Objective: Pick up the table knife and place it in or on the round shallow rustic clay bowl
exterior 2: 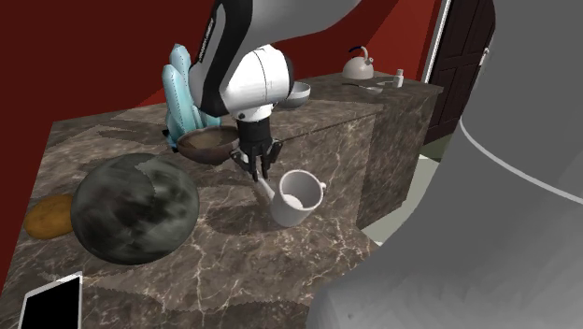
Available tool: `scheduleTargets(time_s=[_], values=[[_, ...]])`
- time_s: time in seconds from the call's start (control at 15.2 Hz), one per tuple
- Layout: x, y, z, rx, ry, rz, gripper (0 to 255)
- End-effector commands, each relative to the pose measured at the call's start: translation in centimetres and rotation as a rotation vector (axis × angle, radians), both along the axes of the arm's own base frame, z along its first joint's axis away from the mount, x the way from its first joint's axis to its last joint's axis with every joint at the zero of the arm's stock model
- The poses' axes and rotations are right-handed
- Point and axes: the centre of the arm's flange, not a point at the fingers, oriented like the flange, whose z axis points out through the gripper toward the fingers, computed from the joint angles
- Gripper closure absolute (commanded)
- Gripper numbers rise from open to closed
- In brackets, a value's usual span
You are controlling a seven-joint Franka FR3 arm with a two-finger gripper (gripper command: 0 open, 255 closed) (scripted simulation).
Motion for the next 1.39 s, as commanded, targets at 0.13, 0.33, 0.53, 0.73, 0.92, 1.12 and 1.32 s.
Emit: scheduleTargets(time_s=[0.13, 0.33, 0.53, 0.73, 0.92, 1.12, 1.32], values=[[0.1, -0.1, 2.0, -0.001, 0.001, 0.0, 255], [0.1, -0.1, 3.6, -0.001, 0.001, 0.0, 255], [0.1, -0.1, 5.2, -0.001, 0.001, 0.0, 255], [0.1, -0.1, 6.8, -0.001, 0.001, 0.0, 255], [0.1, -0.1, 8.4, -0.001, 0.001, 0.0, 255], [0.1, -0.1, 9.9, -0.001, 0.001, 0.0, 255], [0.1, -0.1, 11.5, -0.001, 0.001, 0.0, 255]])
